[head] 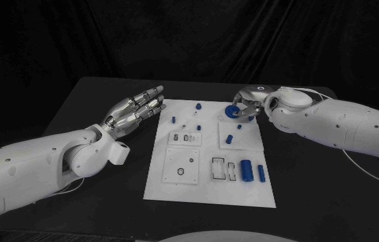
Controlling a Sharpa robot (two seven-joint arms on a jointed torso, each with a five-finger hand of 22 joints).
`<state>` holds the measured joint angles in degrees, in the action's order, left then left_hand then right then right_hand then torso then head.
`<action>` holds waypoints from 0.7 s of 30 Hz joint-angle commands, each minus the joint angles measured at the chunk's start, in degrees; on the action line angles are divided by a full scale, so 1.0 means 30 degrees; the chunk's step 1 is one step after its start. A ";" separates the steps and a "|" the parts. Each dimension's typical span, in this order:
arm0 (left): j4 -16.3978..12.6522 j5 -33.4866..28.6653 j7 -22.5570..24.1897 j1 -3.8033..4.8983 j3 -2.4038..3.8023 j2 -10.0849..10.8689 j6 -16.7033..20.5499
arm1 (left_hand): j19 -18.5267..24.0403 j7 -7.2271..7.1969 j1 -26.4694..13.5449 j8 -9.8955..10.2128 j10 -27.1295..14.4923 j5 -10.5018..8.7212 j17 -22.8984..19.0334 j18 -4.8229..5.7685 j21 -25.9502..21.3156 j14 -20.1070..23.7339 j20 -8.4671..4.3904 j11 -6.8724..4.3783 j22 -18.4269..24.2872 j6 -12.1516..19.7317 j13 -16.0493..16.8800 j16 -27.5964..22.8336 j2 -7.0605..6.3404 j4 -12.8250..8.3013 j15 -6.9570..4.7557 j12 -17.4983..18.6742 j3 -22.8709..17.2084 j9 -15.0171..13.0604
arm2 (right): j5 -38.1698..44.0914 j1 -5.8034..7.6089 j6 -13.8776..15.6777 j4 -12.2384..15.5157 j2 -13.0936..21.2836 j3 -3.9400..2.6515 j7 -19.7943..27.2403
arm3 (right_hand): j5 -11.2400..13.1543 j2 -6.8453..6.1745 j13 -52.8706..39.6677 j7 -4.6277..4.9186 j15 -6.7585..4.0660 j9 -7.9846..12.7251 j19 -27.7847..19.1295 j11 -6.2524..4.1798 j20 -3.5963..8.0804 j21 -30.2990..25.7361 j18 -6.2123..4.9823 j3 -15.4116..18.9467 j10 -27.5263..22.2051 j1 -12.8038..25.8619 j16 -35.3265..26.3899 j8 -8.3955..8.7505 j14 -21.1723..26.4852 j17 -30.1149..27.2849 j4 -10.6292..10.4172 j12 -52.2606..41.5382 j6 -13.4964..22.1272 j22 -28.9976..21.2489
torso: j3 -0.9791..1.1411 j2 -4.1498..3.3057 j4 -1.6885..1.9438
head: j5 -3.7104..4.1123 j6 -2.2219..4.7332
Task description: Assemble the parts on the task board
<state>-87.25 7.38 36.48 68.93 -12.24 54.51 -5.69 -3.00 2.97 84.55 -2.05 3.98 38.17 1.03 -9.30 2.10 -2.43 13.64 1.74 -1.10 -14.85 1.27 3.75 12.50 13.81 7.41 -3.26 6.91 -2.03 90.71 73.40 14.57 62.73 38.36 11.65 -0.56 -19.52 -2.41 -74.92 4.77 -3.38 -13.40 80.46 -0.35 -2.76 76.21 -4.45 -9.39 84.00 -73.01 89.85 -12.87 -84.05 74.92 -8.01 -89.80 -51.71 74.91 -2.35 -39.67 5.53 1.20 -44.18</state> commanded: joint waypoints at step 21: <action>-0.0039 -0.0042 0.0089 -0.0032 0.0016 0.0086 -0.0292 | 0.0021 0.0061 0.0216 -0.0117 -0.0094 0.0085 0.0013 -0.0306 0.0010 -0.0024 0.0101 0.0029 0.0032 0.0045 -0.0024 0.0054 0.0088 -0.0053 0.0147 -0.0038 -0.0197 -0.0004 | -0.0436 0.0590 0.1534 0.1695 0.0661 0.0076 0.0894 | -0.6028 -0.0795 -0.5025 -0.0390 -0.0352 -0.3109 0.0463 -0.0328 0.0238 0.0332 0.0340 -0.1073 0.2000 0.0678 0.0050 -0.1240 -0.1983 0.5027 0.0146 -0.0066 -0.0294 0.2670 | 0.0005 -0.0005 0.0001 | -0.0029 0.0032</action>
<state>-87.26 7.38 36.20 68.89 -12.24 54.82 -5.96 -3.00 2.97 84.76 -2.05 3.98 38.16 1.03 -9.30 2.10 -2.36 13.64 1.74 -1.06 -14.85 1.27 3.75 12.71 13.50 7.48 -3.26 6.60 -2.01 90.24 74.74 17.10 67.25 40.32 12.00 1.48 -37.25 -4.86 -74.91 4.59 -4.04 -13.24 81.59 -1.18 -2.05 76.93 -4.46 -12.36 84.01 -71.32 89.85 -13.05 -83.90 74.91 -7.59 -89.80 -51.46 74.95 -2.35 -39.72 5.53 1.04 -43.96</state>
